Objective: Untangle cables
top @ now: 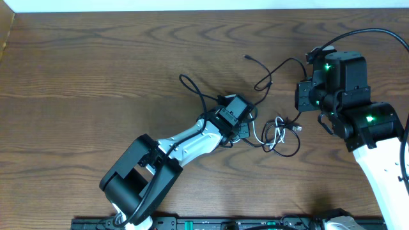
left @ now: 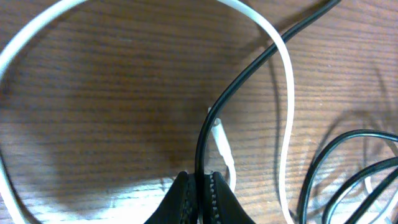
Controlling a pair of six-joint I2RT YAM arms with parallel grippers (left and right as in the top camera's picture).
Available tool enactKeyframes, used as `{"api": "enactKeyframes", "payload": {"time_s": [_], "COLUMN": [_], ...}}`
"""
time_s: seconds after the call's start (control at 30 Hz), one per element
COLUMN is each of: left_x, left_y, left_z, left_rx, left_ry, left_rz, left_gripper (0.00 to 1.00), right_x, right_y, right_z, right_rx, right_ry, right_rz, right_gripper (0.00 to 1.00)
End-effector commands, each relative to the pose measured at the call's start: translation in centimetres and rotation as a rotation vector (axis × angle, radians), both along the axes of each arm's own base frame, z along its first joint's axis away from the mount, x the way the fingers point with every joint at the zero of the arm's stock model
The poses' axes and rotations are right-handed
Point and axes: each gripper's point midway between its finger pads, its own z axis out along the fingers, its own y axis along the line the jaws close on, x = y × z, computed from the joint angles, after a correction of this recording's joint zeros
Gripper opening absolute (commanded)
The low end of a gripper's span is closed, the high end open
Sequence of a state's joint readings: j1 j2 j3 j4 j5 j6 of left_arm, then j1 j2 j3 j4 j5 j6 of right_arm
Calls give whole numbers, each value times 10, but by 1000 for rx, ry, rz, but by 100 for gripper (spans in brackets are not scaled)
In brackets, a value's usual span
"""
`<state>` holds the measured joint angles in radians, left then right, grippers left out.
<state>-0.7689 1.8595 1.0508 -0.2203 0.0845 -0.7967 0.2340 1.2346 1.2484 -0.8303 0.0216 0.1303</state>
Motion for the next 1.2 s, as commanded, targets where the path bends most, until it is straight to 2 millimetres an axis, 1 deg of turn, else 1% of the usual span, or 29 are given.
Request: {"api": "enactKeyframes", "payload": {"time_s": [0.0,0.1,0.17,0.23,0.37,0.6,0.87,0.93,0.97,1.0,1.03,1.07,1.1,1.17], "left_x": [-6,-5,-5,-3,5,21,28,28,28,29,30,30,30,30], "left_y": [0,0,1,5,20,52,97,107,114,118,123,127,131,138], "left_z": [-7,-1,7,16,41,91,131,141,150,155,162,168,173,181], "left_rx": [2,1,4,11,1,-16,14,11,4,0,-3,-4,-5,-12], "left_ry": [29,13,-9,-29,-63,-159,-241,-256,-272,-285,-303,-320,-334,-351], "left_rz": [-9,-29,-62,-78,-55,-26,47,69,86,95,99,101,105,124], "left_gripper": [7,8,8,7,8,8,8,8,8,8,8,8,8,8], "right_x": [-1,-1,-3,-4,-4,-4,-4,-2,-1,0,1,2,2,4], "right_y": [-4,-11,-15,-17,-17,-17,-18,-20,-25,-27,-28,-28,-27,-20], "right_z": [4,3,1,0,-1,-1,-7,-9,-13,-16,-19,-24,-27,-35], "right_rx": [5,-24,-40,-50,-51,-33,-34,-47,-71,-83,-93,-96,-98,-75], "right_ry": [-12,-10,-1,7,11,13,30,36,42,48,60,74,86,115], "right_rz": [-25,-51,-63,-70,-70,-90,-105,-115,-133,-141,-146,-145,-144,-117], "right_gripper": [1,1,1,1,1,1,3,6,15,32,57,91,99,99]}}
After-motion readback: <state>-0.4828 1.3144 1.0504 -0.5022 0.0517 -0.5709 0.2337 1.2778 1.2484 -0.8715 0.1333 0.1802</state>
